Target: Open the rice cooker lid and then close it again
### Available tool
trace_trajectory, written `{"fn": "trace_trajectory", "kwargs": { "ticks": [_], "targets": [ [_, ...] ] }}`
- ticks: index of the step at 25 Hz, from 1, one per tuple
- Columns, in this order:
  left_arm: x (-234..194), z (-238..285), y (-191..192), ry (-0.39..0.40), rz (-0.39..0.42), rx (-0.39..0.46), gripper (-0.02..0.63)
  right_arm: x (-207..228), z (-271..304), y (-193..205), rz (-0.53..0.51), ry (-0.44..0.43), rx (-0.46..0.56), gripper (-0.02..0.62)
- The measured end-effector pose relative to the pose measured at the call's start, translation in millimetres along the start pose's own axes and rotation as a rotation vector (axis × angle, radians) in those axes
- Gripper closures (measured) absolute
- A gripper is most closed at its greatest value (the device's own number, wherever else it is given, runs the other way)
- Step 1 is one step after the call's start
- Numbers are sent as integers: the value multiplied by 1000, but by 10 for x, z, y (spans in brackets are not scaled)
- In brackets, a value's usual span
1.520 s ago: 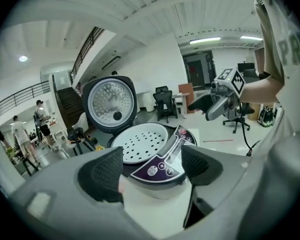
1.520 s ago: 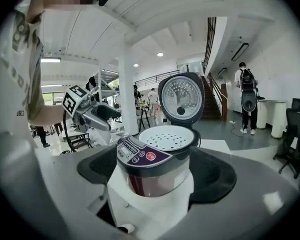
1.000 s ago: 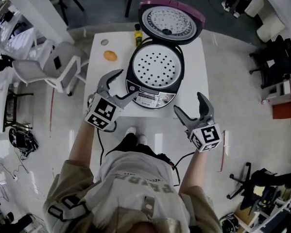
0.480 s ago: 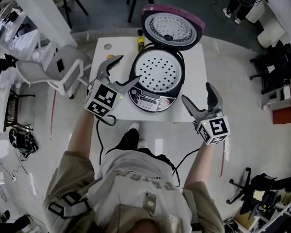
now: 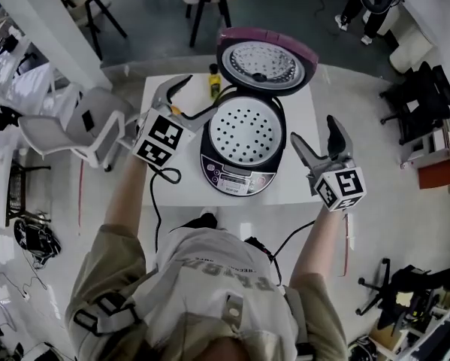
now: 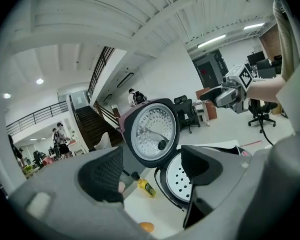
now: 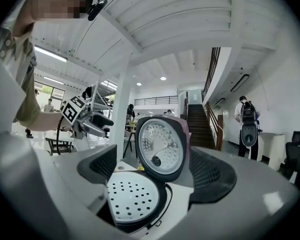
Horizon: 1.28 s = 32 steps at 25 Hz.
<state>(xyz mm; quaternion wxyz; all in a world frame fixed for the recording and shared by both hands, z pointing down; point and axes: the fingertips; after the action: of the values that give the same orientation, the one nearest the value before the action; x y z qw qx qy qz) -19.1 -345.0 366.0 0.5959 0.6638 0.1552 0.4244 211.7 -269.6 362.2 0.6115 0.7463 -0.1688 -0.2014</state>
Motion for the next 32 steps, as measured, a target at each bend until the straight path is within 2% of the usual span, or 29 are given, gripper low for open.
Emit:
{"fn": "trace_trajectory", "kwargs": {
  "ticks": [5, 13, 24, 32],
  "targets": [
    [-307, 290, 2, 32, 14, 17, 230, 176, 353, -46, -42, -5, -7, 169],
    [-550, 777, 50, 132, 97, -7, 218, 485, 835, -26, -96, -26, -49, 169],
    [-650, 1236, 140, 242, 167, -63, 176, 689, 1339, 2, -92, -65, -56, 149],
    [-542, 1373, 234, 317, 214, -99, 169, 698, 1496, 47, -117, -106, -95, 147]
  ]
}}
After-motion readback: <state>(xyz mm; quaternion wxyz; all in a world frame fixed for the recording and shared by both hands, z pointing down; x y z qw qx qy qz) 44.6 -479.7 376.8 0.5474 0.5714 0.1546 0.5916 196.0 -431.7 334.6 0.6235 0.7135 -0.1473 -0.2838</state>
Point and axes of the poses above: the fingertips, and each gripper's own axes: z forward along the fingers, x to its right, y out of its underside, and after that the axes turned 15 degrees about x, right-handed
